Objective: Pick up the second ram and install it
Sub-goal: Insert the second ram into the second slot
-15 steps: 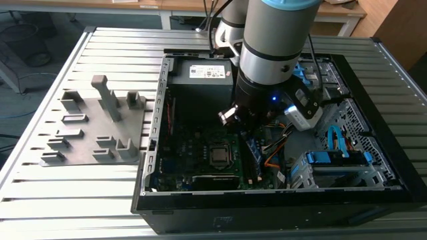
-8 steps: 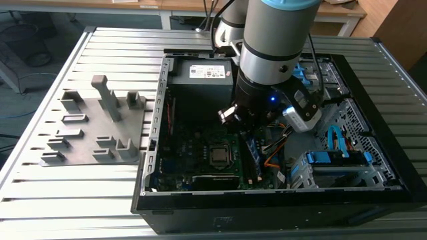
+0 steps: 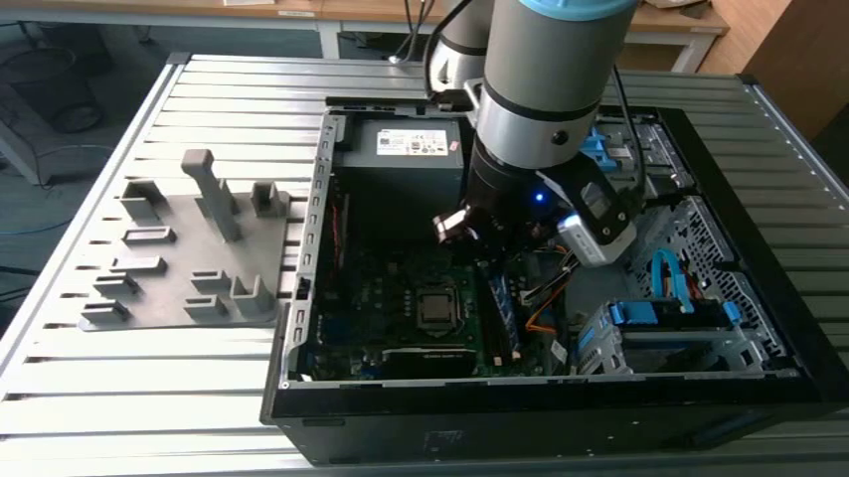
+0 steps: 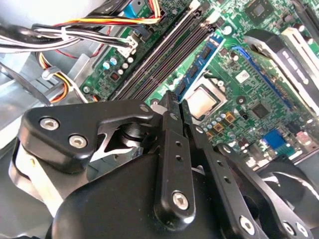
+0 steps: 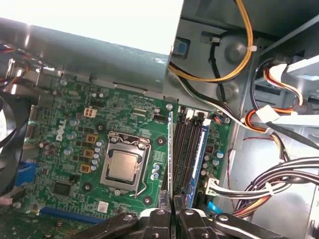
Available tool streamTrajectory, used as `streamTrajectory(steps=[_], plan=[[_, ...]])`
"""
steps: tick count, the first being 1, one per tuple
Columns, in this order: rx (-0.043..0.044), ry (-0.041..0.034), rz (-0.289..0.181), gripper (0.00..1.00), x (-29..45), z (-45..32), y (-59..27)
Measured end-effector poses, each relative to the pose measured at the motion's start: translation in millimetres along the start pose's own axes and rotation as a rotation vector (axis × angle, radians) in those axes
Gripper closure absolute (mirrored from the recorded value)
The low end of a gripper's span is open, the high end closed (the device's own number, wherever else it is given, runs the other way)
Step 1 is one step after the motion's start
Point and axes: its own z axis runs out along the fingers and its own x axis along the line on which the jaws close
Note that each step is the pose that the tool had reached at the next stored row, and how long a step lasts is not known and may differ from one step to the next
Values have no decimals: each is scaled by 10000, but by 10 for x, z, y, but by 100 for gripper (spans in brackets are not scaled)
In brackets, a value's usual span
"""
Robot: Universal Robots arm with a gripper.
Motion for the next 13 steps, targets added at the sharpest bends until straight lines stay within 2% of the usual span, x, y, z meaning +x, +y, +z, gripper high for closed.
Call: streamTrajectory(steps=[13], plan=[[31,-1,1144,86,0,4,0]])
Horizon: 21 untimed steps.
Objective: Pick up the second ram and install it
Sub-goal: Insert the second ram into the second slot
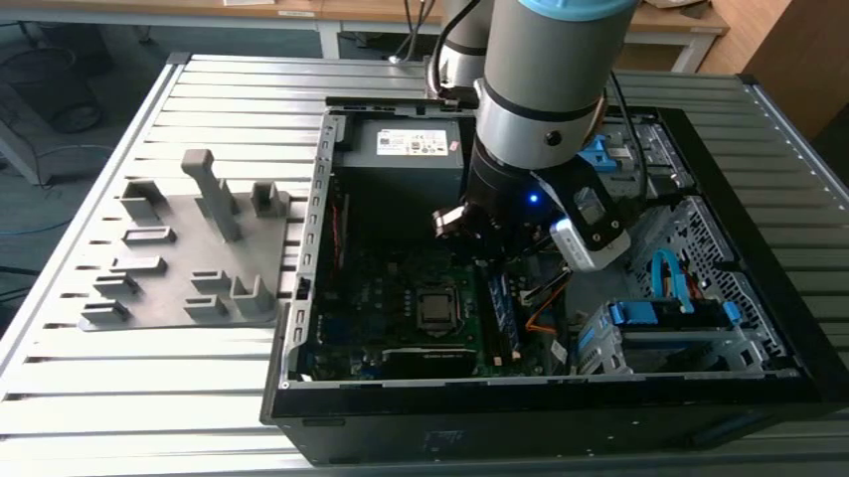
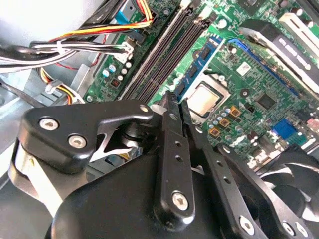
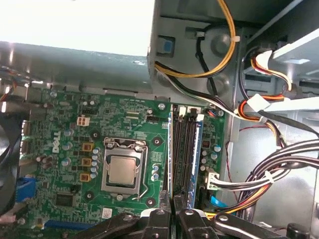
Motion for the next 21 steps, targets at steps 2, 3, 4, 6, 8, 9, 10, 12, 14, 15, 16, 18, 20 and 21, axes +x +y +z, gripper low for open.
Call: streamTrajectory(steps=[2,3,4,6,8,9,10,12,14,15,16,18,20,21], plan=[[4,-1,165,86,0,2,0],[6,0,256,86,0,3,0],[8,0,344,86,0,4,0],[12,0,511,86,0,6,0],[16,-1,664,86,0,8,0],[19,-1,733,86,0,8,0],[20,0,806,86,0,9,0],[23,-1,928,86,0,9,0],[25,-1,970,86,0,9,0],[25,-1,976,86,0,10,0],[25,-1,977,86,0,9,0],[26,-1,978,86,0,9,0],[25,-1,978,86,0,10,0],[26,-1,978,86,0,10,0]])
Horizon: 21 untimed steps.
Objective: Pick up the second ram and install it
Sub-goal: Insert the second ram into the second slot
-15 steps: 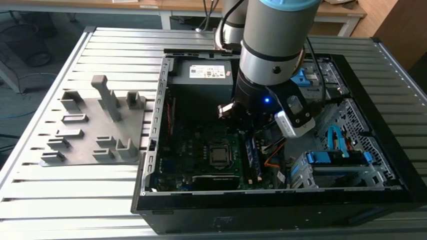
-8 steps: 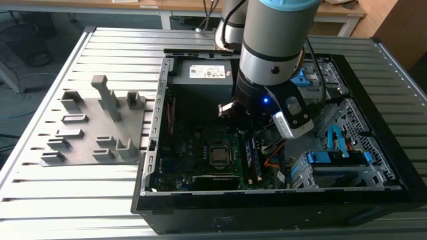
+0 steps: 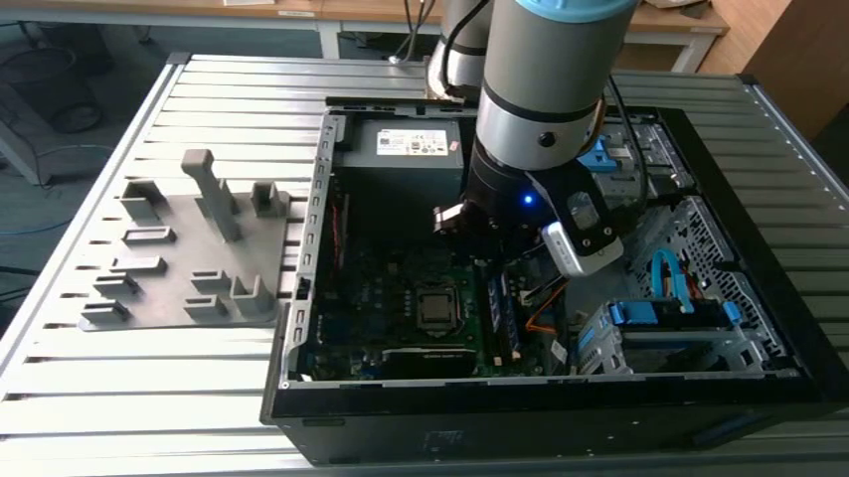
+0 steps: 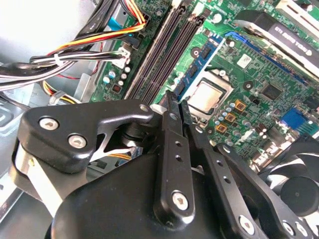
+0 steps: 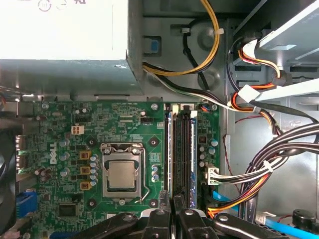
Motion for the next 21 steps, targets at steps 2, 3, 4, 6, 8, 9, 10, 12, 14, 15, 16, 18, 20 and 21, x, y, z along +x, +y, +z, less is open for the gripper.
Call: streamTrajectory(steps=[2,3,4,6,8,9,10,12,14,15,16,18,20,21], plan=[[-3,-1,0,86,0,6,0],[-5,-2,1,86,-3,12,1],[1,0,1,86,-6,17,0],[4,0,1,86,-9,32,0],[6,0,-1,86,-10,43,0],[5,0,0,86,-10,50,0],[6,0,-1,86,-9,58,0],[6,0,0,86,-9,80,0],[7,0,0,86,-9,98,0],[9,0,-1,86,-8,107,0],[10,0,-1,86,-8,119,0],[9,0,-1,86,-8,135,0],[10,0,-1,86,-7,144,0],[10,0,-1,86,-7,148,0]])
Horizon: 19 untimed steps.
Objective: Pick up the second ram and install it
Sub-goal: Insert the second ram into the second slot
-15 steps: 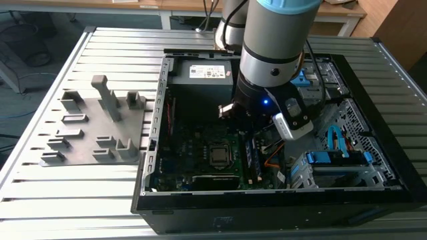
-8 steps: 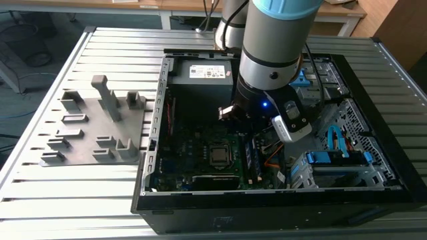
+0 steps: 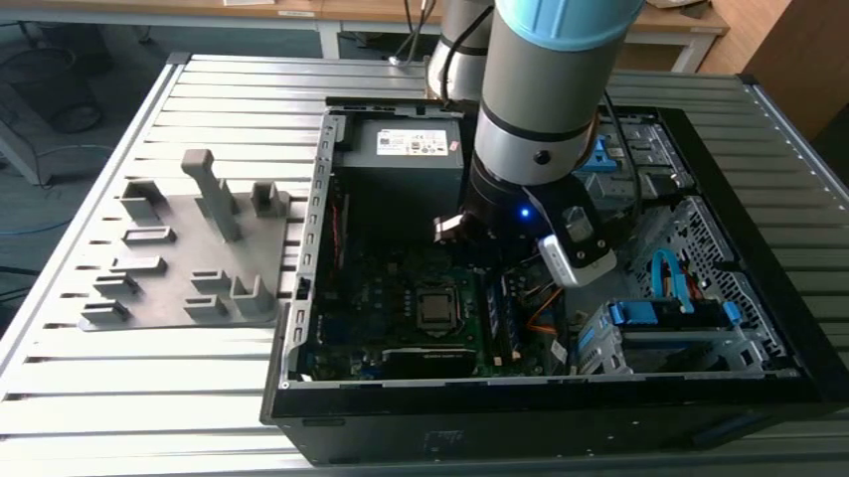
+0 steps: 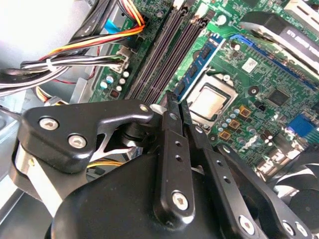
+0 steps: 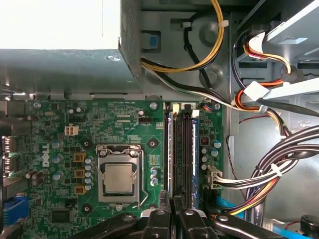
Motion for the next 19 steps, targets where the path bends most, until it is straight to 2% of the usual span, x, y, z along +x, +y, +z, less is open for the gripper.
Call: streamTrajectory(steps=[11,19], plan=[[-1,-1,3,86,2,78,0],[1,0,7,86,3,109,0]])
